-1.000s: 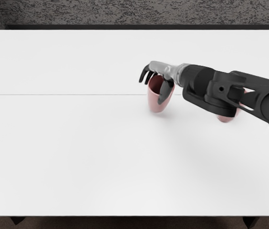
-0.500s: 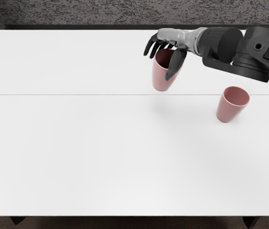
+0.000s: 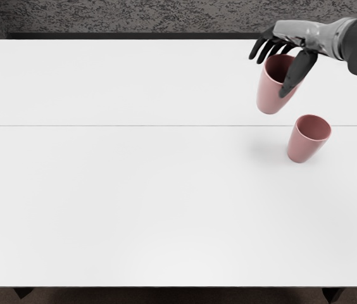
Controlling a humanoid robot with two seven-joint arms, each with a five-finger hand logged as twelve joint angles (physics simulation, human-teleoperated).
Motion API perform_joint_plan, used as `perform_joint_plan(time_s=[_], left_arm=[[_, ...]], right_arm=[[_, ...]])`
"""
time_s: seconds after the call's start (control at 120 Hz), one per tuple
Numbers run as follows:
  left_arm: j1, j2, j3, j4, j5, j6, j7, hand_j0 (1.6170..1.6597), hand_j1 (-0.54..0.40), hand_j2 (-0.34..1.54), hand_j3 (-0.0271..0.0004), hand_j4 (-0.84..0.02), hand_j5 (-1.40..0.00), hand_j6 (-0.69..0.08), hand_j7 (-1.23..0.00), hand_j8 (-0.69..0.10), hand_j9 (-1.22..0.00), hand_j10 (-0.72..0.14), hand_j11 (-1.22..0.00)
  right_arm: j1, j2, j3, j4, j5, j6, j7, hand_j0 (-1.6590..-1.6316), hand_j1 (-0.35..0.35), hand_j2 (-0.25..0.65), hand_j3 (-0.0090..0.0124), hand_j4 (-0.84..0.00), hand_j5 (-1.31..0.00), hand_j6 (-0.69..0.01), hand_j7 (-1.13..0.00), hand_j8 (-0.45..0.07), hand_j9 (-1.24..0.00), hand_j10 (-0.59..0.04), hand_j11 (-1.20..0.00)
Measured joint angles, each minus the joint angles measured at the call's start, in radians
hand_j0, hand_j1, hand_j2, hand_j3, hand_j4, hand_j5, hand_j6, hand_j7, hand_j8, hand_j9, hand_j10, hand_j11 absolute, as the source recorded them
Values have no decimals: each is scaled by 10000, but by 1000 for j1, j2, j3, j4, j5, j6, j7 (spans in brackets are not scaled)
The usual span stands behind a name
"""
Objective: Pick up cup and place in cup with right hand
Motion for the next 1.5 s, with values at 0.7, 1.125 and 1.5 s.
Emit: perform_joint_plan(time_s=[0.7, 1.125, 1.5], left_arm=[[0, 0, 0, 0, 0, 0, 0, 16581, 3491, 1, 0, -3, -1, -4, -1, -3, 0, -2, 0], [0, 0, 0, 0, 0, 0, 0, 16581, 3491, 1, 0, -3, -1, -4, -1, -3, -1, -2, -1], [0, 0, 0, 0, 0, 0, 0, 16581, 3491, 1, -1, -3, -1, -4, -1, -3, -1, -2, -1]], right_arm=[[-36, -163, -7, 81, -1, 20, 0, -16578, 1169, 1907, 0, -4626, -6041, -4651, -6018, -3463, -6118, -3274, -6003], [-68, -187, -7, 84, -1, 19, 0, -16580, 1259, 2201, 0, -4662, -6086, -4689, -6056, -3509, -6131, -3259, -6045], [-77, -200, -8, 78, -2, 14, 0, -16580, 1264, 2110, 0, -4688, -6076, -4703, -6066, -3425, -6240, -3193, -6063]])
